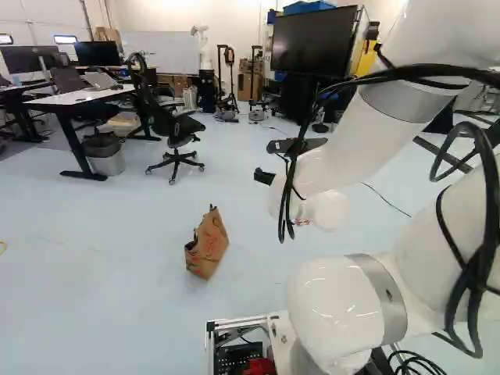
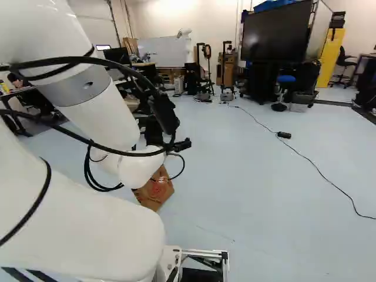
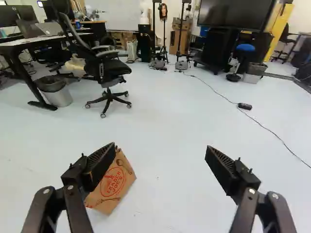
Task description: Pick up the grocery bag from the ground
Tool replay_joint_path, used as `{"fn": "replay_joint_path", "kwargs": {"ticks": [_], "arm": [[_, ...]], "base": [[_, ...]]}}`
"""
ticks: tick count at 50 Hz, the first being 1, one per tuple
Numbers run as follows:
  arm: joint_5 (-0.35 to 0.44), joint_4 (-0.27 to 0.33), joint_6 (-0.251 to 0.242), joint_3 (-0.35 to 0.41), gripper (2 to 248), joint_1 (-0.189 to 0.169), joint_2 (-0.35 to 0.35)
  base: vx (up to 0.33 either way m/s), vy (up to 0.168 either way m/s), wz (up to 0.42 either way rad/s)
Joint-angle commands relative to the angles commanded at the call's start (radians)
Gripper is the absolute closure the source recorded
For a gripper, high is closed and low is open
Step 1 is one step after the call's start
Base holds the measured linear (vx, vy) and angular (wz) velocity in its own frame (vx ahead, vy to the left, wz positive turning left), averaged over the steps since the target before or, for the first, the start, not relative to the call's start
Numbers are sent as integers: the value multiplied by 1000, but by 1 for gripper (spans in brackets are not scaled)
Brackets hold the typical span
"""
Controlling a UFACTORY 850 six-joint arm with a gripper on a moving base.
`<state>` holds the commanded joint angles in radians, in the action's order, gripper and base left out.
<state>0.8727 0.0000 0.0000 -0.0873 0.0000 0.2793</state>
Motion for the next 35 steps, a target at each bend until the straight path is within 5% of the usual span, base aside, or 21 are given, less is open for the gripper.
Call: {"fn": "replay_joint_path", "kwargs": {"ticks": [35], "arm": [[0, 0, 0, 0, 3, 0, 0]], "base": [[172, 31, 273]]}}
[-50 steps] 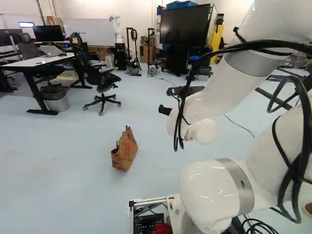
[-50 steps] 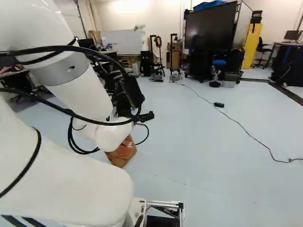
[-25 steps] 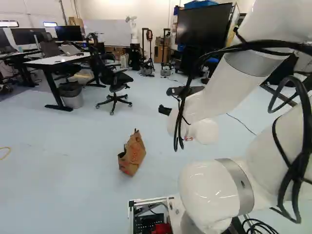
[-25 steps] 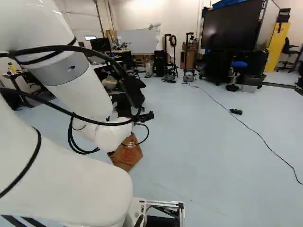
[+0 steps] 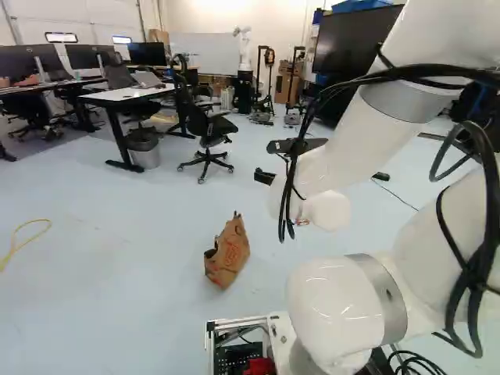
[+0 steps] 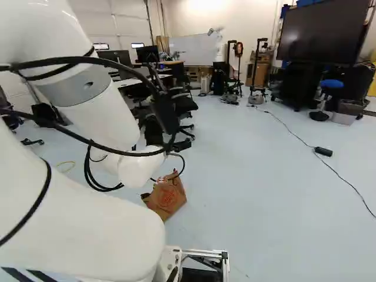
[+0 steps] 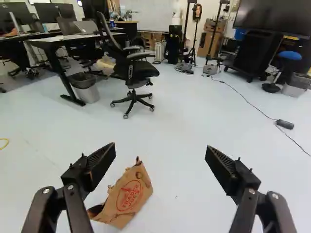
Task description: Pick up the grocery bag from the ground
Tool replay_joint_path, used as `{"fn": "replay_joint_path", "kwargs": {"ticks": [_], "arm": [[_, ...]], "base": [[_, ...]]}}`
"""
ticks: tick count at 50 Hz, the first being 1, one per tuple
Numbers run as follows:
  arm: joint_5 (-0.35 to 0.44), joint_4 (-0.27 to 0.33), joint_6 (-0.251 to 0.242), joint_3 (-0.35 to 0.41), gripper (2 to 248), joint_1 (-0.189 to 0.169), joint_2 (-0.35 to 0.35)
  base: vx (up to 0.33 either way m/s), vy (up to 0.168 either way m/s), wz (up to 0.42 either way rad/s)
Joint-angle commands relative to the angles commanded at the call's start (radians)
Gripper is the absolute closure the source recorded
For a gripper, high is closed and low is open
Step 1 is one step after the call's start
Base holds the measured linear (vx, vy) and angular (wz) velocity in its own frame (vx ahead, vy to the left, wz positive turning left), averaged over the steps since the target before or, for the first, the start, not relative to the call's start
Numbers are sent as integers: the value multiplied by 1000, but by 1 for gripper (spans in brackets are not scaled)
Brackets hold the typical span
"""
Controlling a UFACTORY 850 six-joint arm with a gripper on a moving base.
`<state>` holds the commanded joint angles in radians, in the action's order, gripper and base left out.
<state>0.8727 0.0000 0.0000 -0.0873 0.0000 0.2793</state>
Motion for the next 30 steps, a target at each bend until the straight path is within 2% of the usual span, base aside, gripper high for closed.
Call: {"fn": "replay_joint_path", "kwargs": {"ticks": [20, 30], "arm": [[0, 0, 0, 0, 3, 0, 0], [0, 0, 0, 0, 3, 0, 0]], "base": [[180, 37, 283], [224, -1, 114]]}}
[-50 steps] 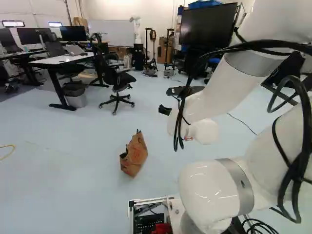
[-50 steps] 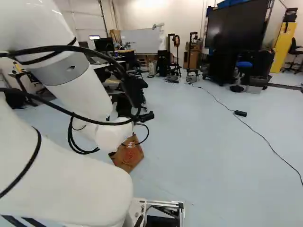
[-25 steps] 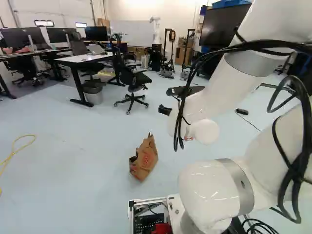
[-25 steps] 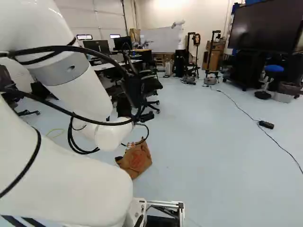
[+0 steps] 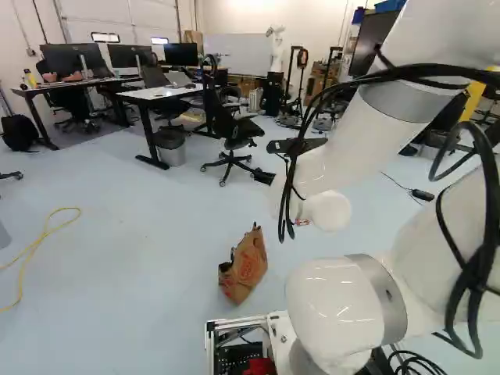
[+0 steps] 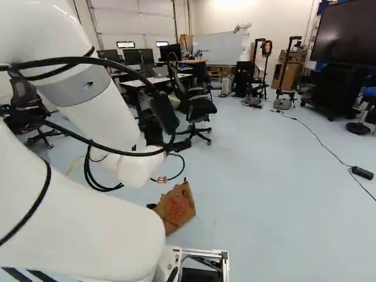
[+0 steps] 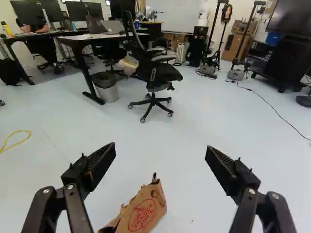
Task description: Pick up the grocery bag from the ground
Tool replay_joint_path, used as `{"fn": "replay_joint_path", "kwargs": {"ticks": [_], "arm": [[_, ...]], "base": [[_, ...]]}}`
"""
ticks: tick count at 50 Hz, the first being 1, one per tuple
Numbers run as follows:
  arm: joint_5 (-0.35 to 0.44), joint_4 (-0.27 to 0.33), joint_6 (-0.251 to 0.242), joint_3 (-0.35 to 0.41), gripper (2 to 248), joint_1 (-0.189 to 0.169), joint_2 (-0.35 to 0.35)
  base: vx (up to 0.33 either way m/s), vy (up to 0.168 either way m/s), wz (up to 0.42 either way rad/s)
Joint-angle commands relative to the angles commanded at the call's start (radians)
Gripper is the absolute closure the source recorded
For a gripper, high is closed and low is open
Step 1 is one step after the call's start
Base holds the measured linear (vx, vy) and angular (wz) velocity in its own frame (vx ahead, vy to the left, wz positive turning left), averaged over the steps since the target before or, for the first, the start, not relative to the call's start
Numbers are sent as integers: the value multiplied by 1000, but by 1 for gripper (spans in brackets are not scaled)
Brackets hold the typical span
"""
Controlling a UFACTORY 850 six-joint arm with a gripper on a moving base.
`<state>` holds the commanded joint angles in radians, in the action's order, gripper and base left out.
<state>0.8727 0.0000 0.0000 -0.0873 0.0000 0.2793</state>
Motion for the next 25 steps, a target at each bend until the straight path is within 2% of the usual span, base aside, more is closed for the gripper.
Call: {"fn": "replay_joint_path", "kwargs": {"ticks": [4, 5, 10, 25], "arm": [[0, 0, 0, 0, 3, 0, 0], [0, 0, 0, -23, 3, 0, -28], [0, 0, 0, -47, 3, 0, -54], [-52, 0, 0, -127, 3, -4, -143]], "base": [[265, -29, 12], [209, -15, -18], [98, -1, -3], [3, 0, 0]]}}
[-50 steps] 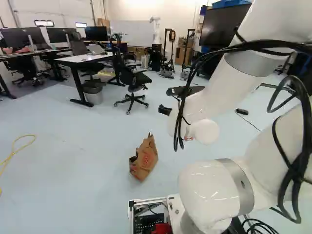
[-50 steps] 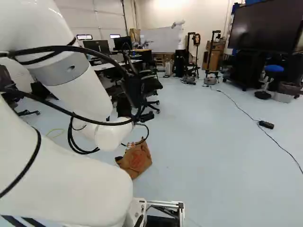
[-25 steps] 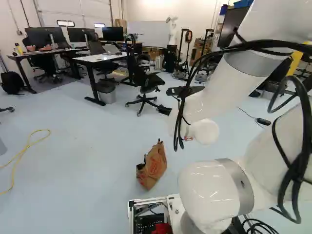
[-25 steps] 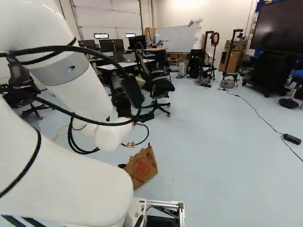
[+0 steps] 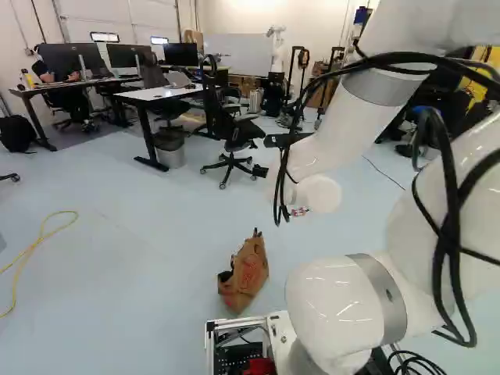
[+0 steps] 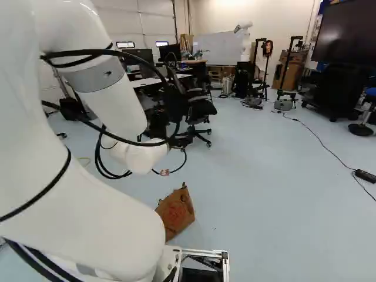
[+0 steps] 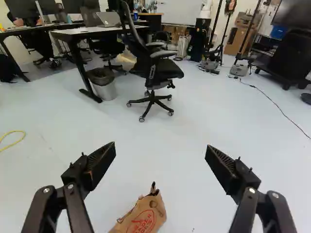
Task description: Pick up the grocery bag from the ground
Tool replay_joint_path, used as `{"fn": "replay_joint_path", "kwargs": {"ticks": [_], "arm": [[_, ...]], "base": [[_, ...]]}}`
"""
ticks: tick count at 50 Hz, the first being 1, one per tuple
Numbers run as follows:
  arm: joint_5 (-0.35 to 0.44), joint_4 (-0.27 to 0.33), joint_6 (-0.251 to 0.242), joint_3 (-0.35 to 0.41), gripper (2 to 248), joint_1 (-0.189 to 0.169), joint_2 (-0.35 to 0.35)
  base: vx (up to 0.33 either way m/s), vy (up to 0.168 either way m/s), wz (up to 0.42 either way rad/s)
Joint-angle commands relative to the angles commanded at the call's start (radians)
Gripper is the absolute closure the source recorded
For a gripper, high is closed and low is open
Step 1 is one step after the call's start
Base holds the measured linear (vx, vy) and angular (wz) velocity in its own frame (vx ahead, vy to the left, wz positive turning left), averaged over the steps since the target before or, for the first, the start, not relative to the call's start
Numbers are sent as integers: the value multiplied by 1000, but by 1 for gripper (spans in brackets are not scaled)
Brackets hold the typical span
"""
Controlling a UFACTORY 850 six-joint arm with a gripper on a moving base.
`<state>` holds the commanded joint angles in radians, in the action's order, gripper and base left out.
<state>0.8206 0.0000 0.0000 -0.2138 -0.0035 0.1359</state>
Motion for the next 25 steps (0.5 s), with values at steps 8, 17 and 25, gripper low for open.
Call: {"fn": "replay_joint_path", "kwargs": {"ticks": [8, 17, 25], "arm": [[-59, 5, 0, -44, 3, -2, -47], [-147, 32, 0, -92, 3, -3, -96], [-233, 67, 0, -135, 3, -3, -138]], "base": [[0, 0, 0], [0, 0, 0], [0, 0, 0]]}}
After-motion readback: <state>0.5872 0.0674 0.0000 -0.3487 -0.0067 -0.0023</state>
